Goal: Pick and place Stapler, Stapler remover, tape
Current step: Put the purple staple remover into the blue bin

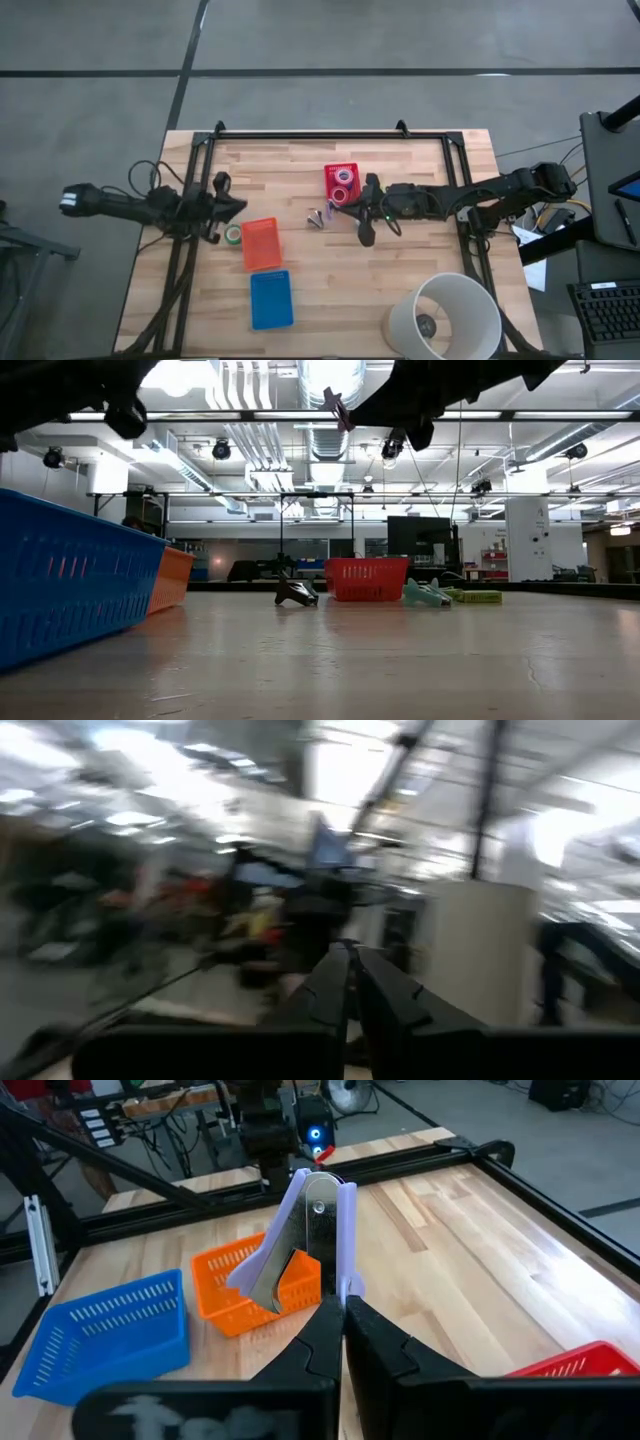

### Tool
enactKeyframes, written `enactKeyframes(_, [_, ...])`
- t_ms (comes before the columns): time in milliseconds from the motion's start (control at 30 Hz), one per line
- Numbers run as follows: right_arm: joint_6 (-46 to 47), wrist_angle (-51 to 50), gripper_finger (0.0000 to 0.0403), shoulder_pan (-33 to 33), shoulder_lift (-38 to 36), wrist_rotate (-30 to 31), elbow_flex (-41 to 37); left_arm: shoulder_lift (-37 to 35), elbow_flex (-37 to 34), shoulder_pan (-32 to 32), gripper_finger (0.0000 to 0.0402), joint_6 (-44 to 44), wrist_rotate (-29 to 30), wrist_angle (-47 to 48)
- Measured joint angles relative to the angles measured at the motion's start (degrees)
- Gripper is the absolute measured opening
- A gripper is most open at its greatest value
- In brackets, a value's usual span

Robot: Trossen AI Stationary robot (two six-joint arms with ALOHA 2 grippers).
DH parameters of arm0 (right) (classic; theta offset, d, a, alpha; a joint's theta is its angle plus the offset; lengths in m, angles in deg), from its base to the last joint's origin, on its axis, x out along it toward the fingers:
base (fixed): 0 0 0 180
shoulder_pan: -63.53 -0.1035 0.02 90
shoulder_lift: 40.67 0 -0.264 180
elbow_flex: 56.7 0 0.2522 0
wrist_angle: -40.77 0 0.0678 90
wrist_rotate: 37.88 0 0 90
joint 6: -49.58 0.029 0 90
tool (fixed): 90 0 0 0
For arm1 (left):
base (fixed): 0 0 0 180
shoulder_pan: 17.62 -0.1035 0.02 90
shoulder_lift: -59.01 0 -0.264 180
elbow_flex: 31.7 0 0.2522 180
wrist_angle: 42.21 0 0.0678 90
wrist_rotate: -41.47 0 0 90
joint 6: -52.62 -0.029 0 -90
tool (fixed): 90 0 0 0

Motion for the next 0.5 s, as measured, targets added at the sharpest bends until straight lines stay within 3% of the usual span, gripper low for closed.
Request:
enactKeyframes(233, [-0.18,0.04,0.0008,-0.29,0.0,0.0,-0.19,6.52,0.5,0.01,0.0027,1.4,12.66,-3.6])
enactKeyframes(400, [0.04,-0.02,0.0008,-0.66,0.0,0.0,-0.47,9.04,0.06,0.07,0.0021,8.23,9.02,1.47])
enactKeyframes(500, [-0.48,1.56,0.0008,-0.86,0.0,0.0,-0.47,10.64,0.09,-0.1,0.0014,9.73,6.72,-1.64])
